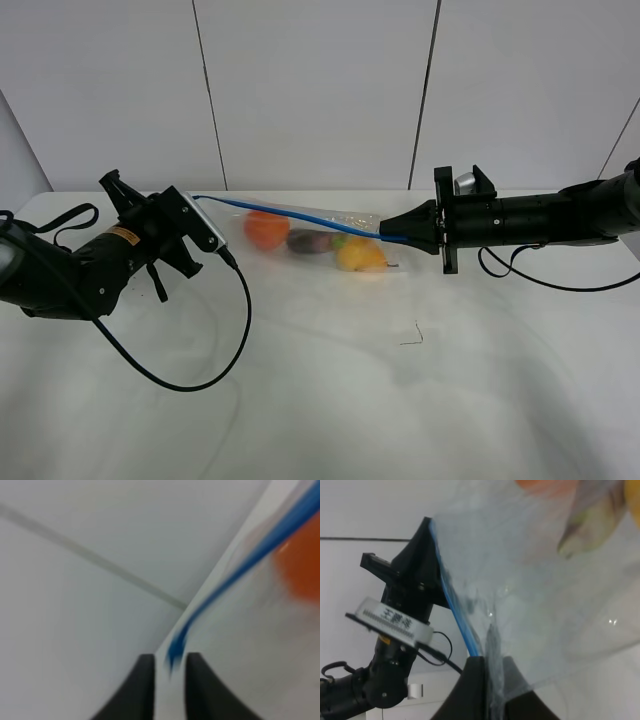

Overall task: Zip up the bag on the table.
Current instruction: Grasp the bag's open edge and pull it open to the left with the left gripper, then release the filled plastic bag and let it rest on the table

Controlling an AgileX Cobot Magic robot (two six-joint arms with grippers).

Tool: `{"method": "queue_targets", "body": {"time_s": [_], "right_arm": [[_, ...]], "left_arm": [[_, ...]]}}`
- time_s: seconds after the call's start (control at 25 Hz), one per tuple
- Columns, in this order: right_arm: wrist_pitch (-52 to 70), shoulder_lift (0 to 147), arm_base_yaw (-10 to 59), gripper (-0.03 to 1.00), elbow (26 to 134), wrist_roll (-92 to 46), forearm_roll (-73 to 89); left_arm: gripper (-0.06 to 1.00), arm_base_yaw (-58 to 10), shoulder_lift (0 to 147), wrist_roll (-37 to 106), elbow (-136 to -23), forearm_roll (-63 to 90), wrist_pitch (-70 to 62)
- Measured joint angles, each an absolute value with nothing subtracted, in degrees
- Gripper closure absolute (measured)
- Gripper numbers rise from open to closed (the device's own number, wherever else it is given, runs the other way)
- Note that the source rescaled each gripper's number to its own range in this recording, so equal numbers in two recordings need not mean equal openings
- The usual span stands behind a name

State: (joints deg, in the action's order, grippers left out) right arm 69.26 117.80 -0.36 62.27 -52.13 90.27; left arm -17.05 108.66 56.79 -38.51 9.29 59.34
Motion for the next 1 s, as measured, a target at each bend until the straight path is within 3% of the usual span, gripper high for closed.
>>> {"method": "queue_targets", "body": {"time_s": [0.12, 0.28, 0.44, 0.76, 1.0], "right_arm": [[69.3, 117.8, -0.4, 0.97, 62.3, -52.0, 90.1], [69.3, 117.8, -0.4, 0.97, 62.3, -51.6, 90.1], [69.3, 117.8, -0.4, 0.97, 62.3, -51.5, 90.1], [69.3, 117.8, -0.4, 0.97, 62.3, -51.5, 90.1], [69.3, 117.8, -0.4, 0.97, 62.3, -51.5, 90.2]], "left_arm": [[0.51, -17.0, 108.7, 55.2, -38.5, 9.6, 59.4], [0.4, -16.4, 108.7, 55.0, -38.5, 11.7, 59.7], [0.38, -14.1, 108.7, 51.3, -38.5, 14.4, 61.6], [0.37, -9.6, 108.7, 18.4, -38.5, 18.5, 62.7], [0.37, -6.4, 108.5, 8.0, -38.5, 15.6, 55.8]]}}
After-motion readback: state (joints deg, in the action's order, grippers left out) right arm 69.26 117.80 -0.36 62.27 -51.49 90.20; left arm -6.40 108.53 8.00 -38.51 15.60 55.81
